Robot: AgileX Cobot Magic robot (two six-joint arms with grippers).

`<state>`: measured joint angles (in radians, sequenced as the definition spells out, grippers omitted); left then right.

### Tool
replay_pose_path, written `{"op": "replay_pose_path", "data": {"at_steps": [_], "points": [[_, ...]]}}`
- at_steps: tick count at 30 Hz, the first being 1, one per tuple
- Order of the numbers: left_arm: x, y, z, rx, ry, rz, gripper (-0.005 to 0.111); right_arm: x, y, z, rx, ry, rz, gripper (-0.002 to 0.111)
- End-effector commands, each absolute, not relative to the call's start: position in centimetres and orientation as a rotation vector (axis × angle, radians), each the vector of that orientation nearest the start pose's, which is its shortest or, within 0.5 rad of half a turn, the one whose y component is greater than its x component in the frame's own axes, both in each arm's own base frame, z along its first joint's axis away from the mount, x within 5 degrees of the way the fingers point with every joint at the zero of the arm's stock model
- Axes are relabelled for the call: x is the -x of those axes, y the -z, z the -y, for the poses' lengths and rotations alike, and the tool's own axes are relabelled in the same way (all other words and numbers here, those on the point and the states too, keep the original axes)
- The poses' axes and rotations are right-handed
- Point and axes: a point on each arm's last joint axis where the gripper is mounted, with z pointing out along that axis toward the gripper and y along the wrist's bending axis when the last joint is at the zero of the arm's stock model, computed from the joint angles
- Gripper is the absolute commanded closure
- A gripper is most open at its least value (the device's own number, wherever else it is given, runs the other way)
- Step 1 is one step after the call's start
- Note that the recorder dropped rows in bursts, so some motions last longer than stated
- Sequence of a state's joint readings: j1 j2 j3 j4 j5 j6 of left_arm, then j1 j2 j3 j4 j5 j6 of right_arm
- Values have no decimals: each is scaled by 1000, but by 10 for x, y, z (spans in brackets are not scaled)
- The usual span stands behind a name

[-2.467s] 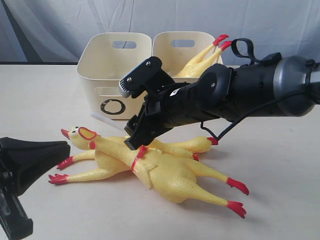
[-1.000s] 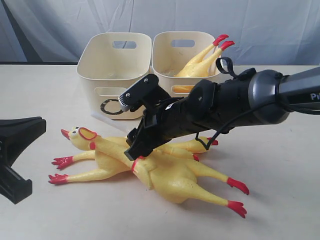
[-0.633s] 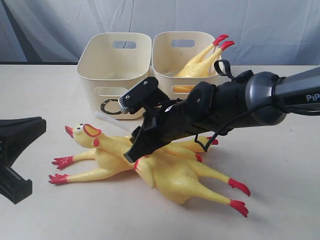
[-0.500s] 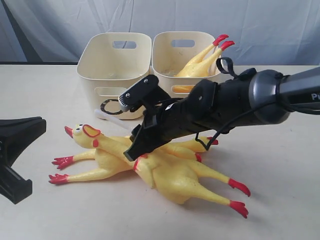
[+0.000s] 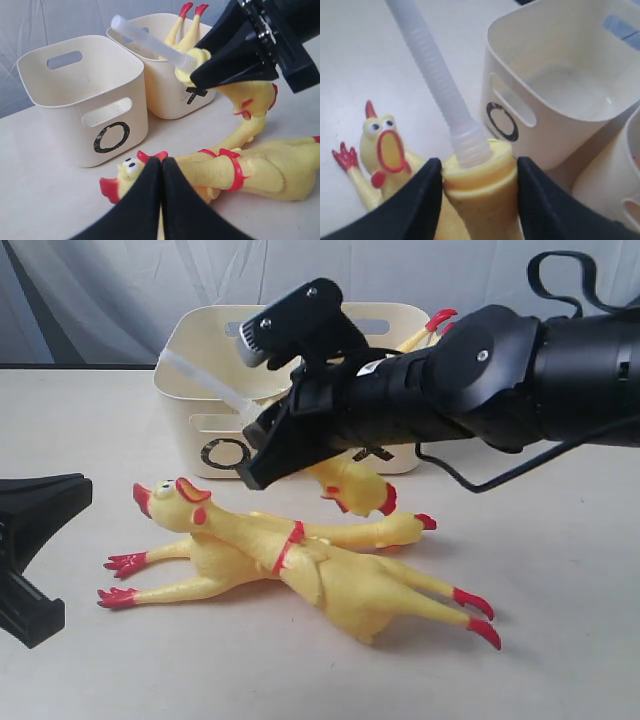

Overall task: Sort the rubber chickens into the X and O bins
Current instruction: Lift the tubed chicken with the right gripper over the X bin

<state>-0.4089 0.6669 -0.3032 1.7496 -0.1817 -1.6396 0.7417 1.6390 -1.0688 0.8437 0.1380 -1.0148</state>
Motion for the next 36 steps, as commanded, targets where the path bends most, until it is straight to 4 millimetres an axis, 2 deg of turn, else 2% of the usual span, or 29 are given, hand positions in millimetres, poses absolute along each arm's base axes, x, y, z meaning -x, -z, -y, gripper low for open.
{"op": "replay_pose_path", "data": {"at_steps": [1, 7, 14, 19, 23, 28, 36], "points": [[-116, -254, 68, -595, 384, -1790, 107, -271, -278, -247, 883, -359, -1824, 109], [-116, -254, 68, -595, 384, -1790, 107, -288, -296, -232, 556, -230, -1718, 109], [-115, -254, 69, -601, 391, -1790, 107, -296, -311, -226, 374, -209, -1543, 109], [-115, -253, 69, -609, 401, -1790, 107, -308, -300, -235, 394, -141, -1427, 109], [-115, -253, 69, -609, 401, -1790, 107, -327, -286, -249, 404, -126, -1433, 109], [-114, -253, 70, -611, 403, -1790, 107, -351, -282, -261, 367, -119, -1419, 109], [-114, -253, 70, -618, 412, -1789, 107, -384, -267, -254, 219, -98, -1495, 109]]}}
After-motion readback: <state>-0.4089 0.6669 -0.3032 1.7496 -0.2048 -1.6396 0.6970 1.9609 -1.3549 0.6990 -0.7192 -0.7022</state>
